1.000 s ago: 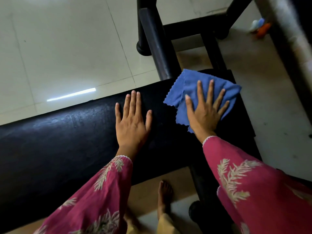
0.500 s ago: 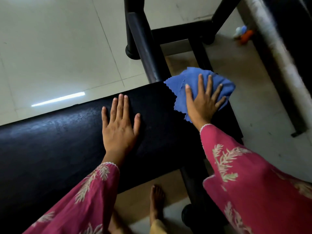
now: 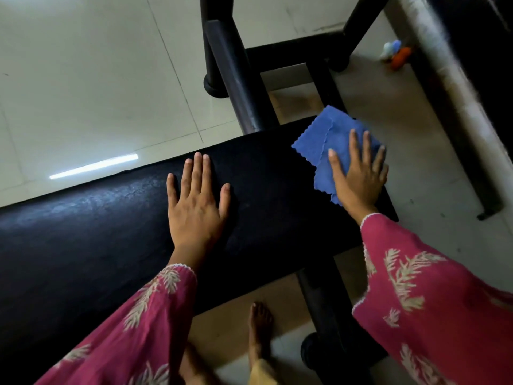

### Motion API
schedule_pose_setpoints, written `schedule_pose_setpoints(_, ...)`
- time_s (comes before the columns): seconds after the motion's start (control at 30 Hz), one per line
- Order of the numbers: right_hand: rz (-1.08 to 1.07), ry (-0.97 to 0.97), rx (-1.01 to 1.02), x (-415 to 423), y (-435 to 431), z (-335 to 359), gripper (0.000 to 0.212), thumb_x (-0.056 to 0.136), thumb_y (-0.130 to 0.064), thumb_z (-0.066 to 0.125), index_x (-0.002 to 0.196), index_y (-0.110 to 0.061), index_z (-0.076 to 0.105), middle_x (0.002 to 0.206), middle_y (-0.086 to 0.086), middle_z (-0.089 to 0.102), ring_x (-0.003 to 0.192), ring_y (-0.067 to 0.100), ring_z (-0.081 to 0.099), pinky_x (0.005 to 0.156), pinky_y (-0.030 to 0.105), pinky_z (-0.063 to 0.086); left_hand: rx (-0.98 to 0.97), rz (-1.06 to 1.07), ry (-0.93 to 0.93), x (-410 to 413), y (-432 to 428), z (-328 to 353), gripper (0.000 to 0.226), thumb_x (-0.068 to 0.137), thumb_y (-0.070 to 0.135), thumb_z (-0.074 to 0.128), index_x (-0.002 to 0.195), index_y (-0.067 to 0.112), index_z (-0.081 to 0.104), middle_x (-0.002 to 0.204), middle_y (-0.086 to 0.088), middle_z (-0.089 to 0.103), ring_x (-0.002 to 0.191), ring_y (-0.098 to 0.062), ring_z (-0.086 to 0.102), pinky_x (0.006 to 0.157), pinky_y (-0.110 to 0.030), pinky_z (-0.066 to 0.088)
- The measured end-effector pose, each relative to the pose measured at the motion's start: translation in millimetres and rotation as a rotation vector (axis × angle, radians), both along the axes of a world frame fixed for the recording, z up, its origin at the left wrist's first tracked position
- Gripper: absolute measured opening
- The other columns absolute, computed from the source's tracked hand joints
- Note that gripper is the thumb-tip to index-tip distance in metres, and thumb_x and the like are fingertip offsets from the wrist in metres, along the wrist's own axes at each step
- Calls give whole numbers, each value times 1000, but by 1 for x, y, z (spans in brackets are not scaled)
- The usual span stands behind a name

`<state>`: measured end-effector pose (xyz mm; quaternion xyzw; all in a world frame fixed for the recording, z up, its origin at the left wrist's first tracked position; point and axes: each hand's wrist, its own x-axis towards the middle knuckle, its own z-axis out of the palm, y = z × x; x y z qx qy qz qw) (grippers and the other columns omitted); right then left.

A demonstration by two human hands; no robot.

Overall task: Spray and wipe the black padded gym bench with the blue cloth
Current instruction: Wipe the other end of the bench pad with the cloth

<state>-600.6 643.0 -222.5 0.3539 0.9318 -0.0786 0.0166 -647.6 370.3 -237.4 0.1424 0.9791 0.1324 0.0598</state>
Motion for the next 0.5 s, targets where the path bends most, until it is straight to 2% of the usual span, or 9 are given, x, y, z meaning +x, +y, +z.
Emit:
schedule_pose_setpoints(0.03, -9, -3, 25, 5, -8, -1, 73, 84, -67, 18, 147, -30, 15, 156, 0, 13, 142, 36, 9, 112, 56, 13, 0, 0, 0, 0, 0, 0, 63, 96, 49, 18, 148, 16, 7, 157, -1, 10, 144, -13, 2, 117, -41, -5)
schedule_pose_setpoints(0.13, 221, -41, 79, 34, -18, -3, 75, 84, -69, 15, 146, -27, 21, 154, 2, 20, 140, 37, 15, 111, 54, 13, 9, 0, -7, 0, 0, 0, 63, 96, 49, 18, 148, 16, 7, 157, -2, 9, 144, -13, 2, 116, -41, -6)
schedule_pose_setpoints(0.17, 238, -59, 65, 42, -16, 0, 75, 83, -69, 15, 146, -29, 20, 155, 1, 19, 141, 35, 14, 111, 54, 13, 13, 0, -11, 0, -1, 1, 63, 96, 49, 17, 148, 16, 7, 157, -2, 9, 144, -13, 1, 116, -40, -6)
schedule_pose_setpoints(0.23, 76, -35, 27, 46, -17, 3, 75, 81, -69, 15, 146, -31, 17, 156, -1, 14, 142, 33, 10, 113, 53, 10, 14, -5, -12, 0, 0, 2, 64, 95, 49, 16, 148, 15, 7, 157, -1, 9, 144, -12, 0, 116, -40, -6)
schedule_pose_setpoints(0.3, -37, -8, 37, 46, -35, 0, 74, 82, -68, 16, 146, -29, 21, 154, 2, 20, 141, 35, 15, 112, 54, 13, 14, -6, -11, 1, 0, 2, 64, 95, 50, 16, 148, 15, 7, 157, -1, 9, 144, -12, 0, 116, -40, -6)
schedule_pose_setpoints(0.37, 110, -16, 95, 56, -53, -4, 70, 88, -66, 17, 143, -26, 28, 151, 4, 30, 138, 36, 24, 109, 54, 19, 19, -7, -11, 0, -1, 2, 64, 95, 49, 15, 148, 15, 7, 157, -2, 8, 144, -12, 0, 116, -40, -6)
schedule_pose_setpoints(0.43, 290, -54, 118, 68, -46, -5, 69, 89, -65, 14, 144, -26, 26, 151, 3, 30, 139, 32, 23, 109, 53, 19, 20, -11, -13, 0, -2, 2, 63, 96, 49, 16, 148, 15, 6, 157, -2, 8, 144, -13, 0, 117, -40, -6)
schedule_pose_setpoints(0.5, 211, -36, 85, 67, -39, -1, 70, 87, -67, 16, 145, -29, 22, 153, 2, 23, 141, 30, 17, 111, 52, 15, 24, -12, -13, 0, -2, 2, 62, 97, 48, 18, 148, 15, 7, 157, -2, 8, 144, -13, 0, 117, -40, -6)
